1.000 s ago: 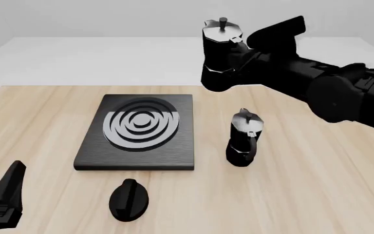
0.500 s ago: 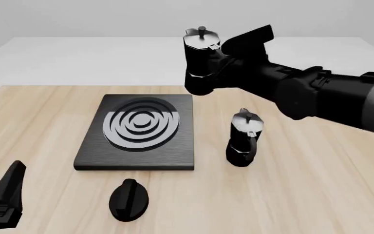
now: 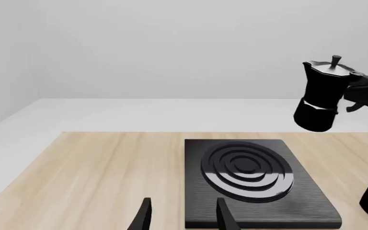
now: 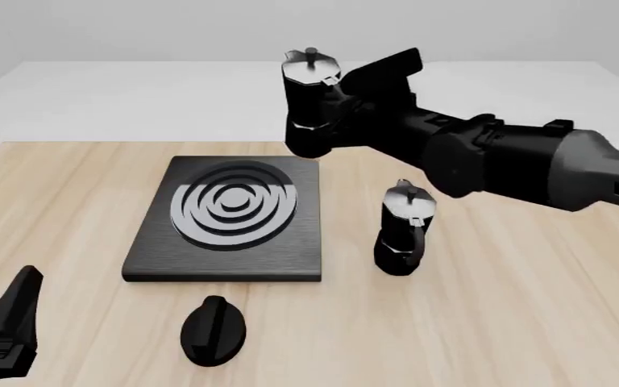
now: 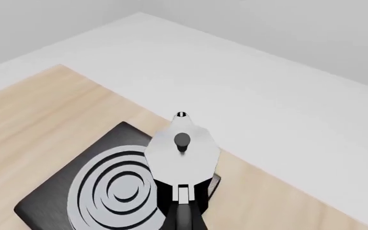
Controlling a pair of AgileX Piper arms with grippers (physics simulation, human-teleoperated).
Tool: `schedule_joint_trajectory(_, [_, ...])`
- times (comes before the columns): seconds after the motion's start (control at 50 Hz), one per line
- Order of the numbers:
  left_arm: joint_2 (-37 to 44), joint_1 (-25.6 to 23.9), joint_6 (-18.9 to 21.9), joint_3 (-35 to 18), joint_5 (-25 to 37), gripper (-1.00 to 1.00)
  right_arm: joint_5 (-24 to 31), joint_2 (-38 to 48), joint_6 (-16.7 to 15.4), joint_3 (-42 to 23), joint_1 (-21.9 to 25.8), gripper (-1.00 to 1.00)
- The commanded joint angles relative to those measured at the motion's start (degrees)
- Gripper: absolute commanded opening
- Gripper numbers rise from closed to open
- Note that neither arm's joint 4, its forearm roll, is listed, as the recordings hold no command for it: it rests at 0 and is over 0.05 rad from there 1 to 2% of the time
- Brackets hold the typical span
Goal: Put the right moka pot on the stove.
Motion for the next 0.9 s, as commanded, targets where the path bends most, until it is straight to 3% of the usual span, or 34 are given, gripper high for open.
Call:
schedule_joint_trajectory(0.02, [0.0,0.0,0.0,0.0,0.0,1.00,-1.2,1.9,-0.3,-4.1,1.2,-1.00])
schedule_joint_trajectory(0.9, [0.0,0.0,0.0,0.0,0.0,1.00,-3.4,10.5,0.6,-8.8,7.7,-1.00])
